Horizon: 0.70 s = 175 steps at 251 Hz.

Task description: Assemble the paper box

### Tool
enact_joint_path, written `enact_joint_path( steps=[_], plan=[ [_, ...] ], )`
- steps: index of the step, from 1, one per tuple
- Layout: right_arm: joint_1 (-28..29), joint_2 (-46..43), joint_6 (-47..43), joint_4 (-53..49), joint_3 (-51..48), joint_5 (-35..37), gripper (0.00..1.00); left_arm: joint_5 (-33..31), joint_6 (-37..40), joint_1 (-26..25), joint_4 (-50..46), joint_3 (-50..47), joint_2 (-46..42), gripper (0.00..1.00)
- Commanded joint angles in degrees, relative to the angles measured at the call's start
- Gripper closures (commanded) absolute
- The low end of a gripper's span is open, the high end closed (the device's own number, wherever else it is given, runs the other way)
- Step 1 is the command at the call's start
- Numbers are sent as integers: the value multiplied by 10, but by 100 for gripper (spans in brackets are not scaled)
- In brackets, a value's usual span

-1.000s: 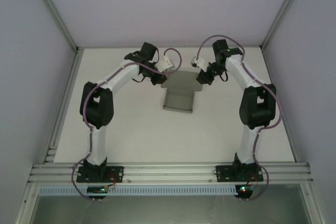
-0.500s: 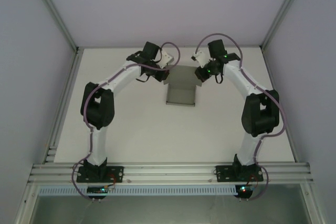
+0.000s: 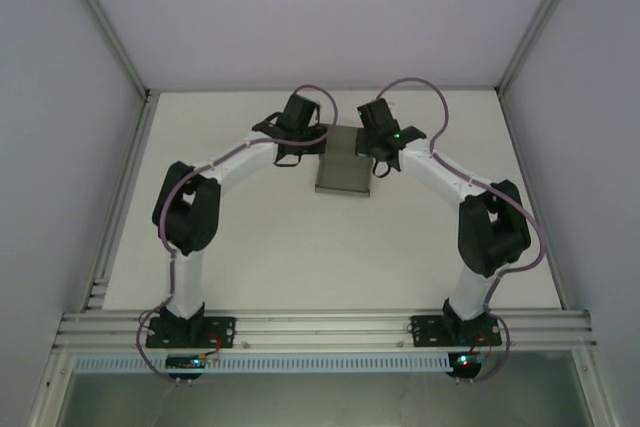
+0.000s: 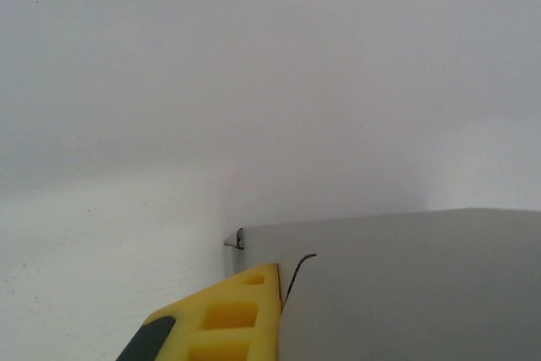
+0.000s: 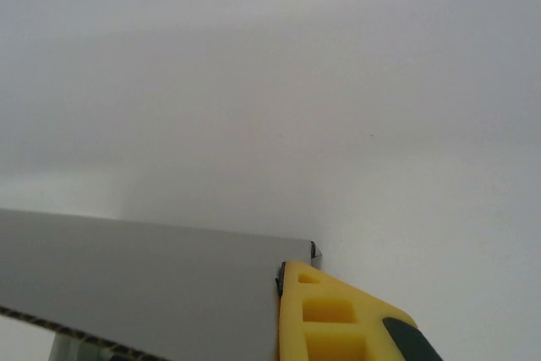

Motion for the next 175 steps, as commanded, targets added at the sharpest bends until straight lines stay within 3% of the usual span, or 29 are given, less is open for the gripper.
enact_joint_path(
  steps=[1, 24, 105, 143, 175],
  plan=[
    [10, -28, 97, 80, -35, 44, 100, -5, -64, -19, 41, -40, -13, 100],
    [12, -28, 119, 106, -65, 59, 100, -43, -54, -29, 82, -85, -29, 100],
    [63, -43, 165, 167, -150, 168, 100, -65, -89, -51, 225, -262, -90, 100],
    [89, -47, 173, 188, -182, 191, 100, -65, -108, -69, 272, -295, -91, 100],
    [109, -58, 147, 230, -234, 212, 100, -96, -78, -82, 282, -331, -106, 98]
  ],
)
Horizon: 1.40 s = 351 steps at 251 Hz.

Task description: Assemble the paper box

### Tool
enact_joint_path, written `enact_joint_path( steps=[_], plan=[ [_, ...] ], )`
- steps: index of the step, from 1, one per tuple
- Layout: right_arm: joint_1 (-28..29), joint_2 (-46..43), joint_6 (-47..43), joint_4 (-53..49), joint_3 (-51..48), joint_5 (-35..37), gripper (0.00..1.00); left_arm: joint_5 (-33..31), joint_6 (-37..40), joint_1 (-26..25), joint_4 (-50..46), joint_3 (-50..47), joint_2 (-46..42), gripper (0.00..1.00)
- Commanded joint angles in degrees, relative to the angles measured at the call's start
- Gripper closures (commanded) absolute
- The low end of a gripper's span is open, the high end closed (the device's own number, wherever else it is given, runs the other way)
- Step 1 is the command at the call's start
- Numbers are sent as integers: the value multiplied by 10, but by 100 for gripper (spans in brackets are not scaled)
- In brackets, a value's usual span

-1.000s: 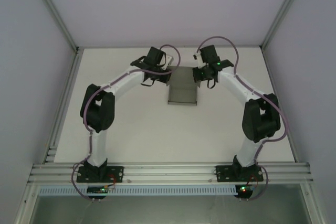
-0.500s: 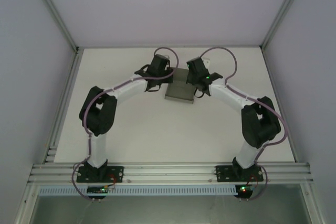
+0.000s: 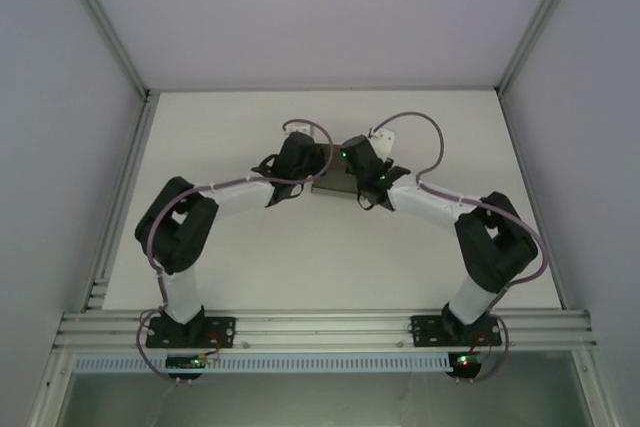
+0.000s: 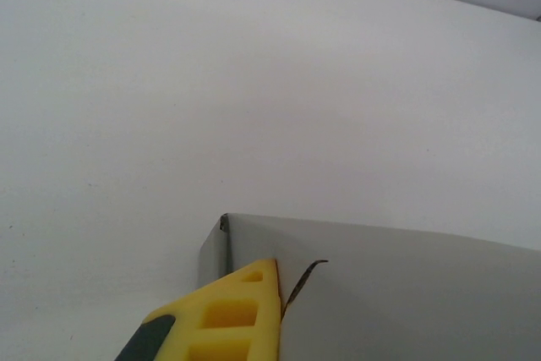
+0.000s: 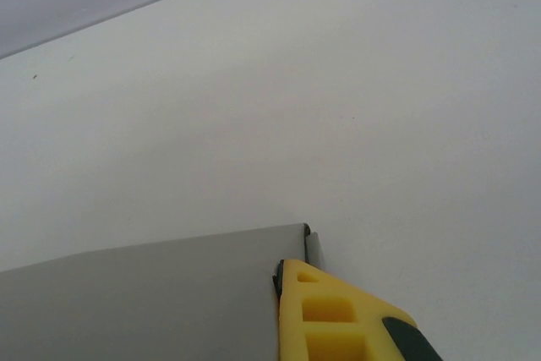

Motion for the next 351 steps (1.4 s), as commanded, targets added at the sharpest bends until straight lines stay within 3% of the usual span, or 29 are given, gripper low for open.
enact_joint_path(
  steps=[1, 19, 74, 101, 142, 162, 189, 213, 259, 311, 332, 351],
  plan=[
    [14, -8, 10, 40, -52, 33, 100, 25, -10, -28, -41, -51, -11, 98],
    [20, -16, -21, 87, -91, 41, 100, 15, 9, -31, -36, -78, -21, 93],
    [39, -29, -98, 192, -166, 50, 100, 23, 27, -42, 8, -136, -43, 91],
    [44, -31, -112, 198, -171, 53, 100, 11, 27, -50, 9, -146, -64, 80],
    [46, -40, -132, 193, -174, 43, 100, -3, 46, -51, -45, -148, -135, 42],
    [45, -43, -141, 188, -173, 29, 100, 7, 75, -53, -100, -129, -172, 0],
    [44, -40, -161, 194, -174, 21, 100, 2, 93, -49, -183, -90, -218, 0],
    [44, -36, -175, 201, -175, 13, 100, 7, 82, -17, -262, -37, -229, 1],
    [38, -34, -202, 196, -172, 7, 100, 198, 83, 86, -256, 58, -144, 1],
    [33, -21, -227, 209, -168, -22, 100, 353, 89, 149, -289, 222, 39, 0],
    [33, -15, -233, 207, -165, -20, 100, 474, 83, 169, -287, 275, 108, 0],
    [31, -12, -231, 198, -161, -12, 100, 521, 76, 173, -289, 297, 142, 3]
  ],
)
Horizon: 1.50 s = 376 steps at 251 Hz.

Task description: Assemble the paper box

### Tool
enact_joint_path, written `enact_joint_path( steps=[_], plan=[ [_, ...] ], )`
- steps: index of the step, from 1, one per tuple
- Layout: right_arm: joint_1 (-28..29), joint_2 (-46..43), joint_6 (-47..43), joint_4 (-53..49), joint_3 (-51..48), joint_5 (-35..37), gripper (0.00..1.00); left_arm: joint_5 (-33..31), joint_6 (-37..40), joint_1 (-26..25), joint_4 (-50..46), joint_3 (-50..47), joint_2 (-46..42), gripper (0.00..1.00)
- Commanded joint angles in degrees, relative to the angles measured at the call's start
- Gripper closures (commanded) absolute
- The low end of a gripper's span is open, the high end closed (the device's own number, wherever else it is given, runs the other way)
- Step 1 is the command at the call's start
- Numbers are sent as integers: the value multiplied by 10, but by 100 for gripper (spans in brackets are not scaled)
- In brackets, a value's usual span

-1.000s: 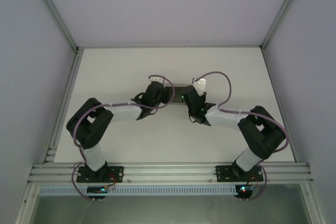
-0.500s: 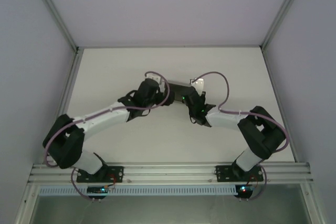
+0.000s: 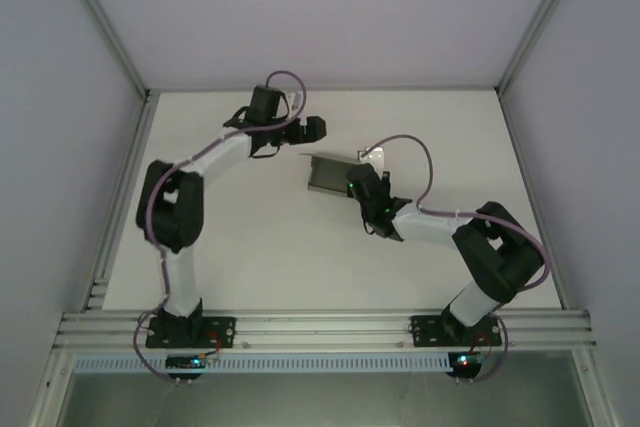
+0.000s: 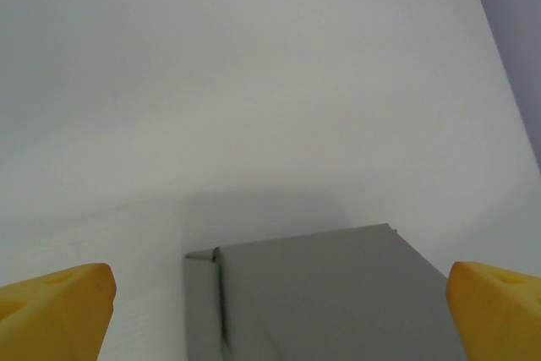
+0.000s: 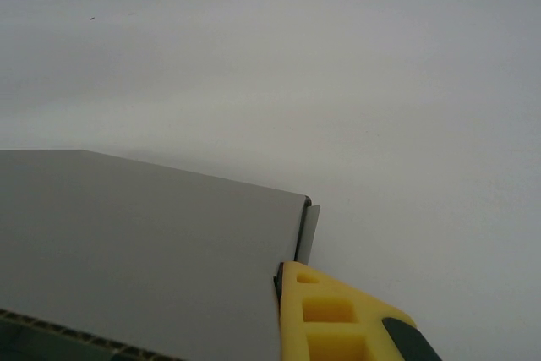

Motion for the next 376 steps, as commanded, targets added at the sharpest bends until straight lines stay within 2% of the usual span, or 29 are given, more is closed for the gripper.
enact_joint_path(
  steps=[1, 48, 75, 92, 124, 137, 162, 180, 226, 254, 282, 311, 350, 376],
  plan=[
    [-3, 21, -16, -39, 2, -15, 100, 162, -1, 12, -31, 41, 47, 3],
    [-3, 21, -23, -36, 1, -19, 100, 178, -17, 9, 3, -24, 44, 18],
    [4, 21, -31, -40, 0, 1, 100, 205, -52, 7, 71, -83, 44, 24],
    [9, 20, -38, -47, -1, -3, 100, 218, -69, 5, 101, -105, 49, 32],
    [16, 10, -37, -65, -12, -8, 98, 192, -77, 3, 117, -136, 51, 34],
    [16, 2, -34, -75, -18, -13, 92, 181, -73, 3, 114, -143, 51, 37],
    [18, -27, -28, -87, -38, -31, 70, 158, -69, -1, 111, -159, 52, 42],
    [24, -61, -30, -108, -54, -48, 57, 118, -55, -8, 85, -162, 54, 43],
    [33, -163, -32, -197, -84, -111, 36, -5, -23, -39, 22, -154, 54, 43],
    [23, -222, -18, -220, -100, -151, 23, 0, -33, -42, 33, -163, 61, 46],
    [-21, -250, -2, -214, -96, -220, 2, 12, -46, -40, 49, -171, 75, 51],
    [-91, -227, 40, -212, -67, -314, 2, 41, -66, -30, 81, -193, 82, 54],
    [-164, -136, 92, -241, 4, -400, 2, 80, -107, -7, 145, -247, 74, 69],
    [-194, -75, 112, -245, 42, -432, 1, 164, -176, 18, 276, -306, 76, 75]
  ],
)
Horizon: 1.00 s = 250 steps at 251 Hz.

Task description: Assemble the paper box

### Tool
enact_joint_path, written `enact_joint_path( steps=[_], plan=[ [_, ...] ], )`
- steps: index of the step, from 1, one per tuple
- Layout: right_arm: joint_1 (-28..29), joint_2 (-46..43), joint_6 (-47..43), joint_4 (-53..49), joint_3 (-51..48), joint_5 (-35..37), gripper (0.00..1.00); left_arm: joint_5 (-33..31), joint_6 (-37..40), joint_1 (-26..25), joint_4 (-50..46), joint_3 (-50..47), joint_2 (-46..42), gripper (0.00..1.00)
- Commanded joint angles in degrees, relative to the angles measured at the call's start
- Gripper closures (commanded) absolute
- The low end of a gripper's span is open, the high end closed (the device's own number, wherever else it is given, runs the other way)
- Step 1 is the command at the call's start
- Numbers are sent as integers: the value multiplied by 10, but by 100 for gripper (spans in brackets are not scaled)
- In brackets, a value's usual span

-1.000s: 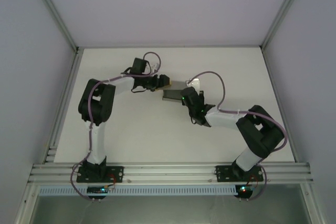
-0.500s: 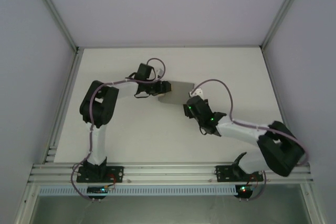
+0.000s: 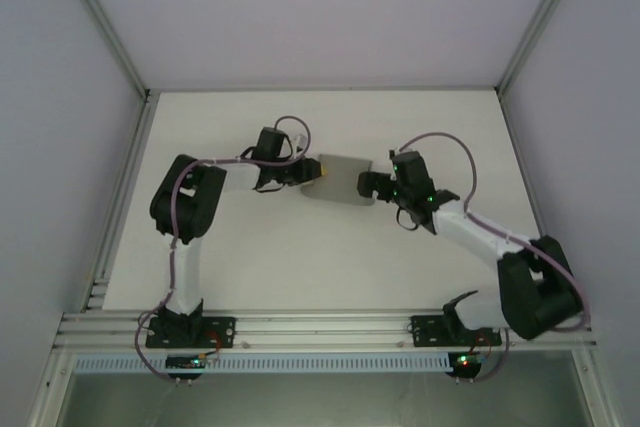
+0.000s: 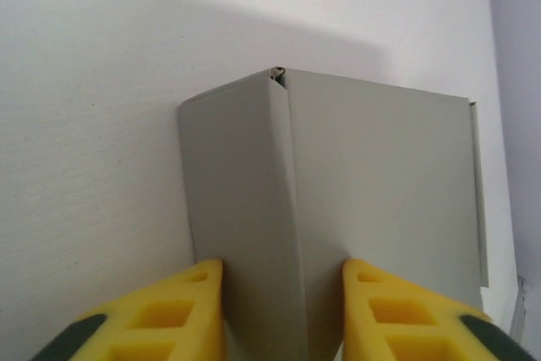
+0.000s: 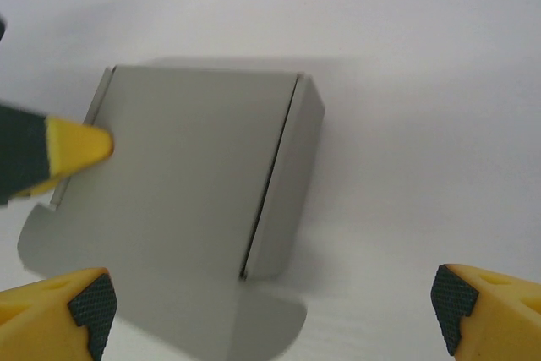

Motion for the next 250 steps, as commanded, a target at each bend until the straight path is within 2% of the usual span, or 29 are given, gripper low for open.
enact_joint_path(
  steps=[1, 17, 33, 57, 91, 155, 190, 210, 222, 237, 250],
  plan=[
    [-27, 56, 48, -22, 44, -83, 1, 48, -79, 29, 38, -85, 36, 75],
    [-37, 87, 56, -5, 60, -124, 1, 88, -123, 43, 114, -108, 47, 78],
    [-42, 118, 63, 4, 80, -156, 2, 96, -143, 49, 150, -120, 50, 82],
    [-41, 162, 64, 1, 115, -173, 1, 85, -132, 50, 137, -121, 46, 82],
    [-39, 212, 96, 36, 137, -246, 4, 81, -111, 50, 118, -118, 41, 82],
    [-40, 265, 210, 192, 138, -345, 38, 98, -124, 49, 152, -117, 50, 80],
    [-49, 259, 276, 294, 107, -377, 48, 102, -124, 49, 178, -117, 31, 77],
    [-48, 240, 263, 264, 105, -368, 57, 102, -112, 49, 201, -119, 0, 70],
    [-50, 223, 243, 229, 107, -359, 58, 101, -99, 49, 211, -122, -25, 54],
    [-52, 197, 227, 189, 105, -344, 59, 86, -64, 48, 207, -124, -67, 47],
    [-56, 176, 220, 156, 106, -343, 59, 60, -17, 47, 176, -119, -109, 32]
  ],
)
